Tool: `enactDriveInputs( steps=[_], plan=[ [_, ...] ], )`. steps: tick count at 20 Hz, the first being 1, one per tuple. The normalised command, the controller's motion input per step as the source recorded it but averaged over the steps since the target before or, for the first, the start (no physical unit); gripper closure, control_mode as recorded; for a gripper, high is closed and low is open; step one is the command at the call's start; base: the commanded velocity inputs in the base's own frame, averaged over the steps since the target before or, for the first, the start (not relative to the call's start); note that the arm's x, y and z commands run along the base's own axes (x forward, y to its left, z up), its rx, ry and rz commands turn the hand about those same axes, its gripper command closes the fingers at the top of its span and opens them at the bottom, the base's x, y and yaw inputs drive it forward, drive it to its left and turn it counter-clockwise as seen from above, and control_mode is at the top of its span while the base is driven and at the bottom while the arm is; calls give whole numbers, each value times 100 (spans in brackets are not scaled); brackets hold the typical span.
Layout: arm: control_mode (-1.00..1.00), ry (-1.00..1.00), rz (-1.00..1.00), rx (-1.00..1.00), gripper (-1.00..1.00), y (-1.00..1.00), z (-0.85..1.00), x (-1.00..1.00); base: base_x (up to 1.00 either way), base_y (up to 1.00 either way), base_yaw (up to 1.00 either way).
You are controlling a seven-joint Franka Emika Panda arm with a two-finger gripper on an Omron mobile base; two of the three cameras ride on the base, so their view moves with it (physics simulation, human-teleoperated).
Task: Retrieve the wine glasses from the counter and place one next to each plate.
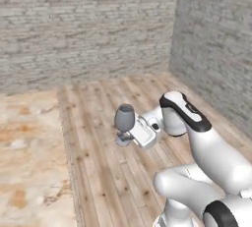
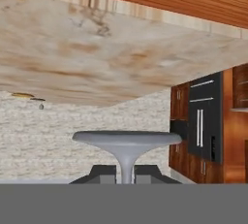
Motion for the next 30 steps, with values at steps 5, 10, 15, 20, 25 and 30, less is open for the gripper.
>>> enactDriveInputs(
  steps=[5, 10, 15, 20, 25, 30],
  plan=[
    [100, 0, 0, 0, 100, 0, 0, 0, 100, -19, 2],
    [100, 0, 0, 0, 100, 0, 0, 0, 100, -19, 1],
    [100, 0, 0, 0, 100, 0, 0, 0, 100, -14, 15],
    [100, 0, 0, 0, 100, 0, 0, 0, 100, -4, 32],
    [100, 0, 0, 0, 100, 0, 0, 0, 100, -11, 47],
    [100, 0, 0, 0, 100, 0, 0, 0, 100, -14, 57]
  ],
)
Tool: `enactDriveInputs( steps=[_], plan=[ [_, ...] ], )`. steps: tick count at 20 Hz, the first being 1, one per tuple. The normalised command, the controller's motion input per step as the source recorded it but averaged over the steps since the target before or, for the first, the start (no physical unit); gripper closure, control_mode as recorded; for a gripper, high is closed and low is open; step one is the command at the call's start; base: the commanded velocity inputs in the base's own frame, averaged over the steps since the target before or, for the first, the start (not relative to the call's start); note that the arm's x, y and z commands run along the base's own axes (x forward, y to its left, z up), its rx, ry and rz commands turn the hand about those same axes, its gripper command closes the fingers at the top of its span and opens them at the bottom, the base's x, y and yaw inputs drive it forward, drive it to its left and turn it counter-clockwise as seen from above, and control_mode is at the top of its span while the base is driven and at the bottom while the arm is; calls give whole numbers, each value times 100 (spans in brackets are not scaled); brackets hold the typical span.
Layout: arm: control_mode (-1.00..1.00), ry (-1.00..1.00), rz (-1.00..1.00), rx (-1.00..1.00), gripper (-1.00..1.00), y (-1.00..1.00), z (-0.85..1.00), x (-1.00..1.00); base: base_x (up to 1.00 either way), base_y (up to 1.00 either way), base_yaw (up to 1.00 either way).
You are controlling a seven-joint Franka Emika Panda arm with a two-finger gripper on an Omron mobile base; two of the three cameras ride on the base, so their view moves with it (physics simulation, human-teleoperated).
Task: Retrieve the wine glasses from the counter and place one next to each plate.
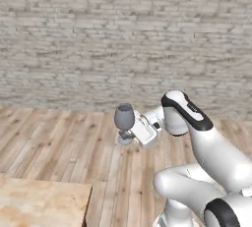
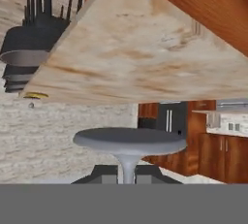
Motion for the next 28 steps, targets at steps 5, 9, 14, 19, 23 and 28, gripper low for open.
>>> enactDriveInputs(
  steps=[5, 9, 14, 19, 23, 28],
  plan=[
    [100, 0, 0, 0, 100, 0, 0, 0, 100, -13, 60],
    [100, 0, 0, 0, 100, 0, 0, 0, 100, -11, 60],
    [100, 0, 0, 0, 100, 0, 0, 0, 100, -11, 60],
    [100, 0, 0, 0, 100, 0, 0, 0, 100, -11, 58],
    [100, 0, 0, 0, 100, 0, 0, 0, 100, -10, 52],
    [100, 0, 0, 0, 100, 0, 0, 0, 100, -11, 41]
  ],
)
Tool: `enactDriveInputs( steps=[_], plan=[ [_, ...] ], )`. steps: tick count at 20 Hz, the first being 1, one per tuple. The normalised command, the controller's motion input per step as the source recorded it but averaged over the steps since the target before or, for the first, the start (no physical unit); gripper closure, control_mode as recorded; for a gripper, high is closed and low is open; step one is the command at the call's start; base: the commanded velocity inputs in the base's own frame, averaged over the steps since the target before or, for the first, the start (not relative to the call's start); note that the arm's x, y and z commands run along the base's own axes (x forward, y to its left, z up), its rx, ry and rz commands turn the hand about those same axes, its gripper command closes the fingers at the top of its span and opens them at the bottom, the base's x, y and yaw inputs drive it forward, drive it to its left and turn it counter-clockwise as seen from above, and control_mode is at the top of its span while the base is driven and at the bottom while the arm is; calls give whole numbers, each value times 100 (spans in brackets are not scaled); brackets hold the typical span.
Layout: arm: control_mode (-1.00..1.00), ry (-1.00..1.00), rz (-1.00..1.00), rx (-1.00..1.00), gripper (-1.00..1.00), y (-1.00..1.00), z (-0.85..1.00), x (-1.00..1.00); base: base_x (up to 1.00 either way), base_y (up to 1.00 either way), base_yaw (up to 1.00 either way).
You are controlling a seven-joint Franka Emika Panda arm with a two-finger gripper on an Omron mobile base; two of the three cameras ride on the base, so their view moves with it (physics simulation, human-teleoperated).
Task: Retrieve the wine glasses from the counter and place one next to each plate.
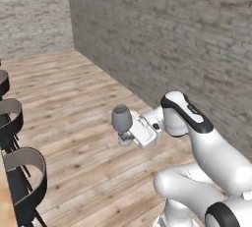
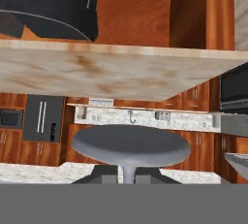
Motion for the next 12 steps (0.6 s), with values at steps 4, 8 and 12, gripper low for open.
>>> enactDriveInputs(
  steps=[4, 8, 12],
  plan=[
    [100, 0, 0, 0, 100, 0, 0, 0, 100, -8, 37],
    [100, 0, 0, 0, 100, 0, 0, 0, 100, -32, 29],
    [100, 0, 0, 0, 100, 0, 0, 0, 100, -43, 20]
  ],
)
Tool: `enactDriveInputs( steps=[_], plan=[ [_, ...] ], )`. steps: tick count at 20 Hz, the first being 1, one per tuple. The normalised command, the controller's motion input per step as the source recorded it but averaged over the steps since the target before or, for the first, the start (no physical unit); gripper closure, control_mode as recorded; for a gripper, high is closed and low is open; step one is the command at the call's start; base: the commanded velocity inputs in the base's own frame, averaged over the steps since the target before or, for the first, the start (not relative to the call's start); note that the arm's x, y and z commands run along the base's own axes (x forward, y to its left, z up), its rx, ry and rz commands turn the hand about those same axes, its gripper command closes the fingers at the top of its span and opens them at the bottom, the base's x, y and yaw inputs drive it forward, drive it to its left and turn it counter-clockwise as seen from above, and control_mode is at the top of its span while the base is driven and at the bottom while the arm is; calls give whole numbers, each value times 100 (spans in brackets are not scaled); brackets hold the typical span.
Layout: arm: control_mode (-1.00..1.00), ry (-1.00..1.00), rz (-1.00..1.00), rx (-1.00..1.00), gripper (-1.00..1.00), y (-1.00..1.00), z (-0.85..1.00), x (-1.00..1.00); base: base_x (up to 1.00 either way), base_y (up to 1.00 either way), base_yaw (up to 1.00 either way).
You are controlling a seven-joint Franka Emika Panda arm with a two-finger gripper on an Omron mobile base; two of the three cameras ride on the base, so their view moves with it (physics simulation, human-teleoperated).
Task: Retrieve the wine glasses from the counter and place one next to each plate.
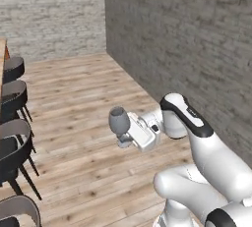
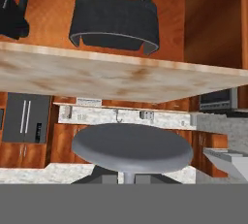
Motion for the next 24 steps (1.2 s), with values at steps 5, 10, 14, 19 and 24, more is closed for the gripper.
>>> enactDriveInputs(
  steps=[5, 10, 14, 19, 24],
  plan=[
    [100, 0, 0, 0, 100, 0, 0, 0, 100, -42, 17],
    [100, 0, 0, 0, 100, 0, 0, 0, 100, -29, 20],
    [100, 0, 0, 0, 100, 0, 0, 0, 100, -39, 23],
    [100, 0, 0, 0, 100, 0, 0, 0, 100, -17, 26],
    [100, 0, 0, 0, 100, 0, 0, 0, 100, 0, 31]
  ],
)
